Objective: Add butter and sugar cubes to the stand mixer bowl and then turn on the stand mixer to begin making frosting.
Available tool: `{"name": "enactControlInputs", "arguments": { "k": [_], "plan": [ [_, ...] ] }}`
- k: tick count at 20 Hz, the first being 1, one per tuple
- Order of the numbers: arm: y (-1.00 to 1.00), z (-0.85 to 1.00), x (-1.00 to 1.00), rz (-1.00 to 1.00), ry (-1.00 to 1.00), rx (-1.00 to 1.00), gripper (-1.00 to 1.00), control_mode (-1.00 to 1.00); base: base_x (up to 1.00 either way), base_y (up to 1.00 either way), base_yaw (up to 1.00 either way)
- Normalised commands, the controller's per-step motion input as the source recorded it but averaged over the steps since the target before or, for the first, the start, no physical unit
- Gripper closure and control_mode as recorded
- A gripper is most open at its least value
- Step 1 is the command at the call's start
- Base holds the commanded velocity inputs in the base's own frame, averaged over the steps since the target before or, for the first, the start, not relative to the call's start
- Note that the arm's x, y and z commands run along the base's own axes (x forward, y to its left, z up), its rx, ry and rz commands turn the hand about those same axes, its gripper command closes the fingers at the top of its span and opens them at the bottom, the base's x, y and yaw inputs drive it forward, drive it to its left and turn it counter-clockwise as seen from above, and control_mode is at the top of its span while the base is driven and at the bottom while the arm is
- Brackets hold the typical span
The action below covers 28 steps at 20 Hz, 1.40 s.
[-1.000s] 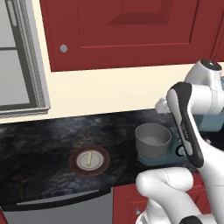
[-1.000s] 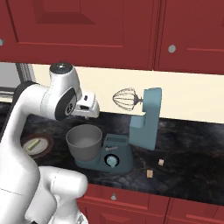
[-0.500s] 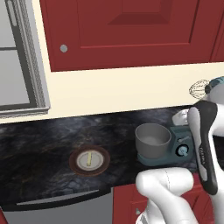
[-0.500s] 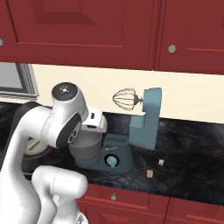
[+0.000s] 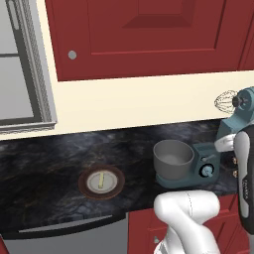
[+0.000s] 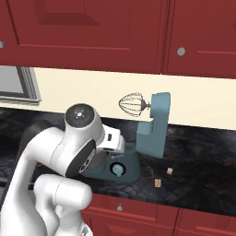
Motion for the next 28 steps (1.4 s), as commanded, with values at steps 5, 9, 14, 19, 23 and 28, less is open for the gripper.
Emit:
{"name": "enactControlInputs", "arguments": {
  "k": [5,9,14,19,23,28],
  "plan": [
    [-0.48,-0.14,-0.27,0.0,-0.03,0.0,-1.0,-1.0,0.0,0.0,0.0],
    [-0.43,-0.16,-0.16,0.0,0.0,0.0,-1.0,-1.0,0.0,0.0,0.0],
    [-0.43,-0.2,-0.12,0.0,0.0,0.0,-1.0,-1.0,0.0,0.0,0.0],
    [-0.4,-0.2,-0.05,0.0,0.01,0.0,-1.0,-1.0,0.0,0.0,0.0],
    [-0.35,-0.23,0.0,0.0,0.05,0.0,-1.0,-1.0,0.0,0.0,0.0],
    [-0.32,-0.25,0.02,0.0,0.13,0.0,-1.0,-1.0,0.0,0.0,0.0]
  ]
}}
